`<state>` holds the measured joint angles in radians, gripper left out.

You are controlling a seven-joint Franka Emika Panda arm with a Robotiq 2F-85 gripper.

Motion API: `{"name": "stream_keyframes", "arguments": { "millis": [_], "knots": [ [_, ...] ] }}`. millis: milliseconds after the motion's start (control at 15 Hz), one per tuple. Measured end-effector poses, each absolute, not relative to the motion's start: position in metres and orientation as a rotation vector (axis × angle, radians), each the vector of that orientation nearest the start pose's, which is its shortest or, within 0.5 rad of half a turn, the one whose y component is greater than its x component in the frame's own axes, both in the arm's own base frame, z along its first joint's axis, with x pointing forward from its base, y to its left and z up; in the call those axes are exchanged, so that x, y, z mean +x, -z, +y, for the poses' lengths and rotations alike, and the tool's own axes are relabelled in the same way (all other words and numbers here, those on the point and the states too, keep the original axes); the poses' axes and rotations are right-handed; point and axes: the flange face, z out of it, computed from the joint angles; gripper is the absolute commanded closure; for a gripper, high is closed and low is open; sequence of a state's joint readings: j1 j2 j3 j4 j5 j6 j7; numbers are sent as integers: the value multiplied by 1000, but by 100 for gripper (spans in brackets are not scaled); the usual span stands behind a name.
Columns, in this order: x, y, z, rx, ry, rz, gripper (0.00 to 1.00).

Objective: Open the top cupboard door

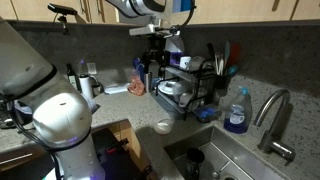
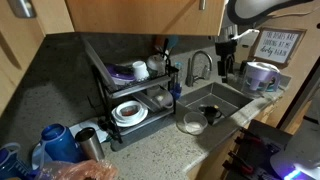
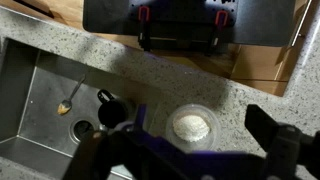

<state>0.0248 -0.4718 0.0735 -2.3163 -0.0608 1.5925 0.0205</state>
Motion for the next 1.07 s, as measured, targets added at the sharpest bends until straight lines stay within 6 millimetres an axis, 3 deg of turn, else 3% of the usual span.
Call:
{"name": "stream_keyframes", "arguments": {
  "millis": [400,667,1067],
  "knots": [
    [379,-511,32,-3222,-352,-112,0],
    [368,-541,33,-3218,-203,-104,0],
    [353,-600,51,-3148,234,-145,0]
  ]
}}
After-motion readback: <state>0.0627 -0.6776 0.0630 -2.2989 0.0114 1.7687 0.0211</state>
